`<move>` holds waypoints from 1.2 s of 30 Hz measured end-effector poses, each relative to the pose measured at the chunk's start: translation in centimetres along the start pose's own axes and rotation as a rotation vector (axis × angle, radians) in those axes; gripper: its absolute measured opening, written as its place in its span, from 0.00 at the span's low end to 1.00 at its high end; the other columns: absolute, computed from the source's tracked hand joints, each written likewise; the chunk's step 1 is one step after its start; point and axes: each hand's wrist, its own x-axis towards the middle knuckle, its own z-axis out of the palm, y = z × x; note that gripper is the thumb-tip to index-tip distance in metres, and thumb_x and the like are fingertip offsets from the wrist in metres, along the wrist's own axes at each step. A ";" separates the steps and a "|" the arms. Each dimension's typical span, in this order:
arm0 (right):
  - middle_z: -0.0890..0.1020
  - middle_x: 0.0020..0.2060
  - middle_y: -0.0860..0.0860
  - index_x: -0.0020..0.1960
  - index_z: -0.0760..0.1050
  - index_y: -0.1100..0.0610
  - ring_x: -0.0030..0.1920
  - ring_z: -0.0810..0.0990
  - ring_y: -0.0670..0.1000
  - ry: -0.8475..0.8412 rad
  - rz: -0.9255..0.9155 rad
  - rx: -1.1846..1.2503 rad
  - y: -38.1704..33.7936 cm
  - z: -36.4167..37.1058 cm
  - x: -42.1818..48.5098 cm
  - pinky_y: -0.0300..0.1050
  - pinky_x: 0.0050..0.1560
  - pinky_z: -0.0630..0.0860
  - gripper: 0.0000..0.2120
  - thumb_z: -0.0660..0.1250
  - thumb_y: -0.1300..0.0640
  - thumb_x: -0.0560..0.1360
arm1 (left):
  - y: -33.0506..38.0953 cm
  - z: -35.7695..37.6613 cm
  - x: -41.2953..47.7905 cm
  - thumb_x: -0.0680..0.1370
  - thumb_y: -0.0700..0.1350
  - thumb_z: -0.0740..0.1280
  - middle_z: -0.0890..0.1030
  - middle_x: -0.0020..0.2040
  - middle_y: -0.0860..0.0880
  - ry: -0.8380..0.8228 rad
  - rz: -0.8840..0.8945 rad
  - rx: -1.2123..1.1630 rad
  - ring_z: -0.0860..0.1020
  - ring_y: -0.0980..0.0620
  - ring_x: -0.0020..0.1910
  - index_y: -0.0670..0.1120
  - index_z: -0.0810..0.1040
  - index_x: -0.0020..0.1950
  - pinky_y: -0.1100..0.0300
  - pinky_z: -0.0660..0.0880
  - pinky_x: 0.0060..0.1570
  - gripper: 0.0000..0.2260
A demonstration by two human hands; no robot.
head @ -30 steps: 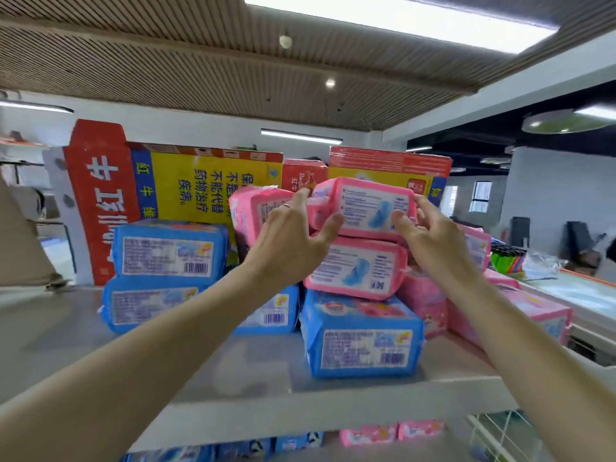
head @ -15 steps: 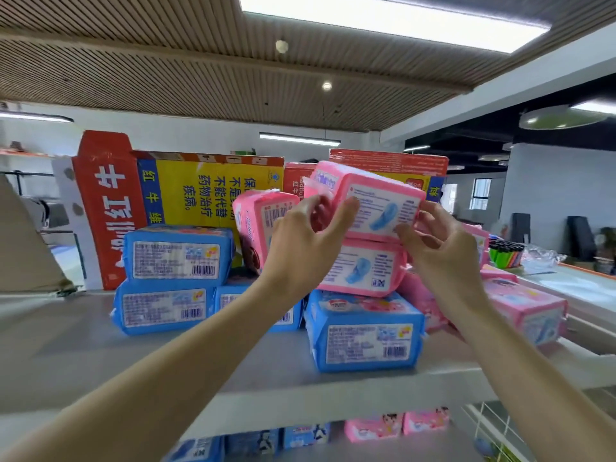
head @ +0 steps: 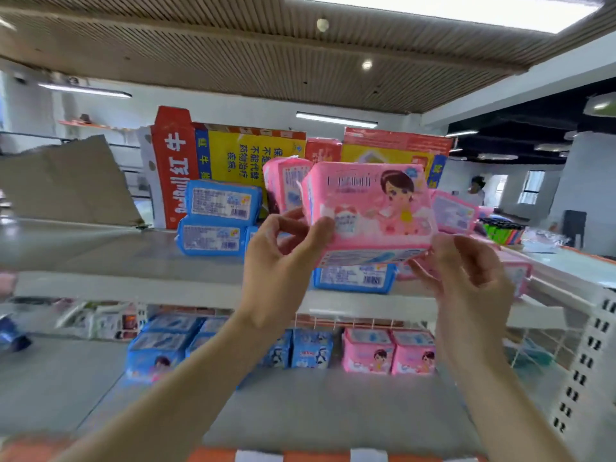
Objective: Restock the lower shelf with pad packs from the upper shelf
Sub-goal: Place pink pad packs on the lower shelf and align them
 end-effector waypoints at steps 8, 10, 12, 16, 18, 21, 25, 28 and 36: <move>0.87 0.51 0.48 0.50 0.86 0.43 0.54 0.85 0.50 -0.227 0.256 0.039 -0.1 -1.8 -10.3 0.38 0.52 0.80 0.12 0.74 0.44 0.67 | -0.1 -4.3 -12.1 0.70 0.44 0.73 0.83 0.61 0.51 0.152 -0.049 -0.015 0.85 0.52 0.51 0.33 0.73 0.50 0.65 0.79 0.43 0.18; 0.87 0.51 0.48 0.52 0.84 0.48 0.54 0.85 0.50 -0.216 0.287 0.014 -0.7 -1.8 -11.8 0.39 0.52 0.80 0.11 0.71 0.50 0.70 | 0.0 -4.9 -13.1 0.71 0.44 0.75 0.85 0.58 0.47 0.142 -0.072 -0.028 0.85 0.52 0.51 0.38 0.75 0.55 0.66 0.79 0.42 0.18; 0.87 0.50 0.48 0.55 0.82 0.50 0.53 0.85 0.49 -0.212 0.282 -0.027 -1.7 -2.1 -12.3 0.38 0.50 0.81 0.13 0.71 0.54 0.71 | 0.4 -4.9 -13.5 0.71 0.45 0.75 0.87 0.51 0.51 0.104 -0.091 -0.030 0.85 0.54 0.51 0.43 0.75 0.62 0.67 0.79 0.43 0.22; 0.87 0.48 0.43 0.56 0.80 0.47 0.50 0.85 0.42 -0.220 0.221 -0.103 -4.1 -1.9 -12.3 0.31 0.47 0.77 0.14 0.71 0.55 0.70 | 1.7 -5.2 -13.4 0.71 0.46 0.70 0.86 0.52 0.56 -0.023 -0.050 -0.012 0.84 0.58 0.53 0.53 0.77 0.64 0.69 0.78 0.46 0.20; 0.87 0.47 0.41 0.56 0.79 0.46 0.50 0.84 0.40 -0.241 0.203 -0.147 -5.1 -1.2 -12.8 0.30 0.47 0.77 0.14 0.71 0.57 0.71 | 2.2 -6.0 -13.2 0.71 0.46 0.71 0.86 0.52 0.57 -0.063 -0.021 0.013 0.84 0.60 0.52 0.55 0.79 0.61 0.69 0.78 0.46 0.18; 0.86 0.49 0.41 0.58 0.78 0.45 0.51 0.84 0.41 -0.263 0.198 -0.195 -5.9 0.5 -13.9 0.30 0.48 0.77 0.15 0.71 0.60 0.74 | 3.1 -8.1 -12.5 0.71 0.47 0.71 0.87 0.50 0.57 -0.099 -0.035 0.045 0.84 0.58 0.50 0.54 0.81 0.59 0.68 0.78 0.45 0.16; 0.86 0.46 0.39 0.58 0.78 0.47 0.49 0.84 0.39 -0.283 0.185 -0.243 -6.2 3.3 -15.7 0.27 0.45 0.75 0.15 0.71 0.56 0.71 | 3.6 -11.8 -12.2 0.73 0.48 0.77 0.86 0.53 0.57 -0.152 -0.008 0.111 0.84 0.57 0.54 0.53 0.79 0.64 0.64 0.80 0.51 0.20; 0.86 0.41 0.38 0.55 0.80 0.48 0.42 0.84 0.36 -0.297 0.182 -0.264 -5.5 4.5 -17.7 0.26 0.42 0.74 0.13 0.69 0.54 0.71 | 3.1 -14.3 -12.6 0.72 0.48 0.76 0.85 0.54 0.60 -0.168 0.043 0.190 0.83 0.60 0.55 0.66 0.78 0.63 0.66 0.78 0.53 0.23; 0.87 0.43 0.40 0.56 0.81 0.54 0.45 0.85 0.39 -0.341 0.248 -0.307 -0.5 5.1 -24.2 0.28 0.44 0.76 0.15 0.72 0.54 0.70 | -3.0 -20.7 -16.4 0.75 0.39 0.74 0.82 0.61 0.63 -0.199 -0.050 0.337 0.78 0.63 0.63 0.51 0.73 0.73 0.70 0.73 0.60 0.27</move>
